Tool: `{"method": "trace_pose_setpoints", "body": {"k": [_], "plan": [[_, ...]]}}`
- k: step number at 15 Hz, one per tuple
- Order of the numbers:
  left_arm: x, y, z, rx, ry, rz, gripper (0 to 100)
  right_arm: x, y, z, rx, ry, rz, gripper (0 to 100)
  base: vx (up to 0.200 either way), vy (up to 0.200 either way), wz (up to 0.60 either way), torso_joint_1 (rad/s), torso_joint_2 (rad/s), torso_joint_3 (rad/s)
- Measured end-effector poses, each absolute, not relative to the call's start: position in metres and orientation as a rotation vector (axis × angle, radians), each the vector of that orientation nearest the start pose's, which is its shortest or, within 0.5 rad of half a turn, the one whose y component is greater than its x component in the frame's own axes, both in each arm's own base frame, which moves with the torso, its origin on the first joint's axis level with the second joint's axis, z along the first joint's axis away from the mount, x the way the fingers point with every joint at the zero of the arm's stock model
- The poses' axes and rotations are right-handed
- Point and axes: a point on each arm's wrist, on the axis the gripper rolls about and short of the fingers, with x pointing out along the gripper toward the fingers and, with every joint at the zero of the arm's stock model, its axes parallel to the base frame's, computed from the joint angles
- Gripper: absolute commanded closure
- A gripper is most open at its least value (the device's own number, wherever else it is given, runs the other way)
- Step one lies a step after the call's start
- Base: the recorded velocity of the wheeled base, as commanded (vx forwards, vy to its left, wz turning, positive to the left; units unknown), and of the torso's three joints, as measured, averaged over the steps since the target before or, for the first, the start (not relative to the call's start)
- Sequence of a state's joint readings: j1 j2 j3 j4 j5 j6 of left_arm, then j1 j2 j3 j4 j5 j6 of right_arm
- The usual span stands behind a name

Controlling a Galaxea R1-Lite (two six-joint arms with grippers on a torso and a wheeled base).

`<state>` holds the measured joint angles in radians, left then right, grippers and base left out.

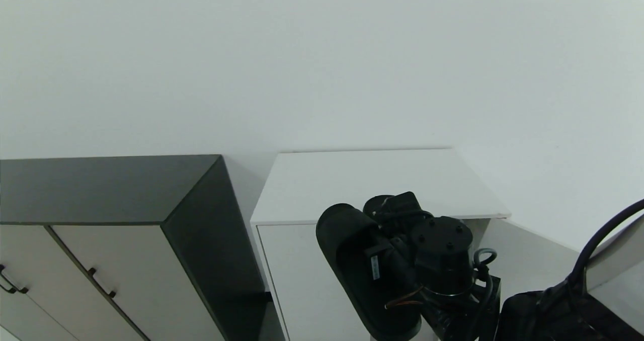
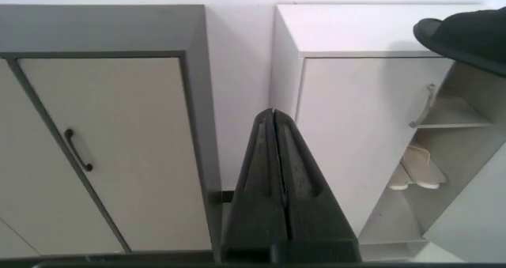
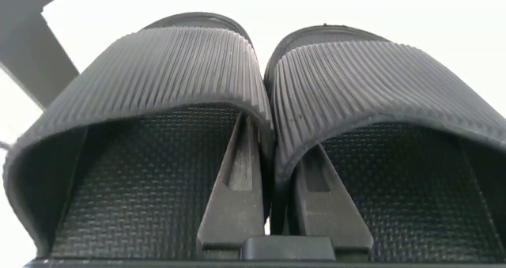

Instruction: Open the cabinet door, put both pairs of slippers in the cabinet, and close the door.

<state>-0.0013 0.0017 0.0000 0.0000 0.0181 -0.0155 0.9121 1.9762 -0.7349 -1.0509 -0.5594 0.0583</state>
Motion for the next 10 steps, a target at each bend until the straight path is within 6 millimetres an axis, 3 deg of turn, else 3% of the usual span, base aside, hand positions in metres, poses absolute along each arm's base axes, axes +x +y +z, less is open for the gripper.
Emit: {"method": "trace_pose_setpoints", "body": {"k": [7,10], "plan": [[-0.0227,0.0004,0.0755,-0.015,0.002,0.016,100,0.2168,0.2628,0.1141,-0.082,0.154,0.355,100,0.000,-0.200,0.00,0.003,0.00,0.004],[-0.0227,0.0004,0.0755,-0.016,0.002,0.016,100,0.2161,0.2613,0.1137,-0.081,0.151,0.356,100,0.000,0.000,0.00,0.000,0.00,0.000]]}}
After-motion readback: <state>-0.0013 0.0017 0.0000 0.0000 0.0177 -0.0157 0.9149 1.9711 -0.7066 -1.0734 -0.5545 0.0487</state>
